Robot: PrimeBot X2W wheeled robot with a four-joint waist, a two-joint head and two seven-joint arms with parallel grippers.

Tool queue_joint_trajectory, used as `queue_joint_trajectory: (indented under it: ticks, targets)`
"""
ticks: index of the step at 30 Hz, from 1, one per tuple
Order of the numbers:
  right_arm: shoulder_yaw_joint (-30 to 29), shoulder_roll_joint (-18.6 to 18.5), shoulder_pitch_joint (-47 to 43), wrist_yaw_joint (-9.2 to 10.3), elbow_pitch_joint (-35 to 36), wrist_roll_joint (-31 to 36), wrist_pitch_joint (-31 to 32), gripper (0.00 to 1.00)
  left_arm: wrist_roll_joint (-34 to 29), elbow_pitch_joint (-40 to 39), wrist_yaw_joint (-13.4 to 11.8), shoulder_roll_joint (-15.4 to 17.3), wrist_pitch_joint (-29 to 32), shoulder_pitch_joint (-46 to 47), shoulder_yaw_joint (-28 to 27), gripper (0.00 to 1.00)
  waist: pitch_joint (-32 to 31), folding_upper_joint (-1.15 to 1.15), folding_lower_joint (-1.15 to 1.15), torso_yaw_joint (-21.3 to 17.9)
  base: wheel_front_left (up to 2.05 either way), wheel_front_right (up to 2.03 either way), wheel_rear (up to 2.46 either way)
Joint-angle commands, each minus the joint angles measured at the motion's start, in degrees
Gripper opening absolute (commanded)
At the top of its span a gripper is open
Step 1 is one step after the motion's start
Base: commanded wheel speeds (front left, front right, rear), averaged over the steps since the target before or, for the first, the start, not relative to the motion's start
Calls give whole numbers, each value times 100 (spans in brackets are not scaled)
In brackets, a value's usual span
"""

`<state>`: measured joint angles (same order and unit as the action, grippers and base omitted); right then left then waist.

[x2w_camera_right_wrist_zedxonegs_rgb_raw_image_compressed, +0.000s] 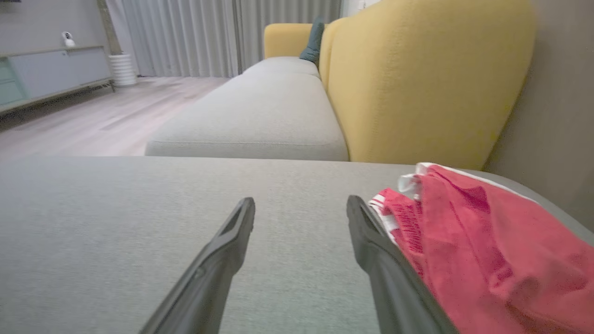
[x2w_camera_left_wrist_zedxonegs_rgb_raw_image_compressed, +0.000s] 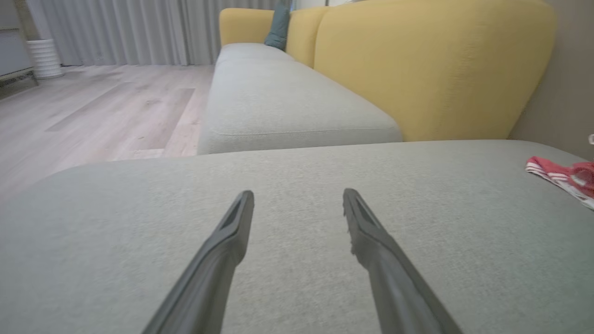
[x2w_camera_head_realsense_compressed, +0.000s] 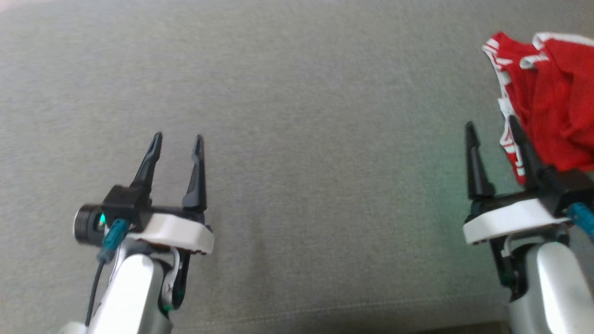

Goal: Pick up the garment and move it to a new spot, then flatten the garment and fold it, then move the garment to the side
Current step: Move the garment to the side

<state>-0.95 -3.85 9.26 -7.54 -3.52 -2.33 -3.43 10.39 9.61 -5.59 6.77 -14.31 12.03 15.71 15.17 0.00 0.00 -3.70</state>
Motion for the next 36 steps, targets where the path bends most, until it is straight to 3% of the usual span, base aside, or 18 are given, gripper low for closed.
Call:
queue_joint_trajectory:
  ticks: [1, 12, 36]
  targets:
    - [200, 46, -19, 5, 243, -56, 29, 100, 54, -145, -63, 82, -67, 29, -252, 100, -216, 0, 0, 204, 0, 0, 0]
    - [283, 91, -330, 5, 413, -153, 115, 100, 224, -275, -34, 145, -68, -485, -450, 100, -669, 0, 0, 478, 0, 0, 0]
    - [269, 97, -865, 5, 542, -538, 202, 100, 156, -237, -179, 296, -11, -906, -426, 100, -1280, 0, 0, 382, 0, 0, 0]
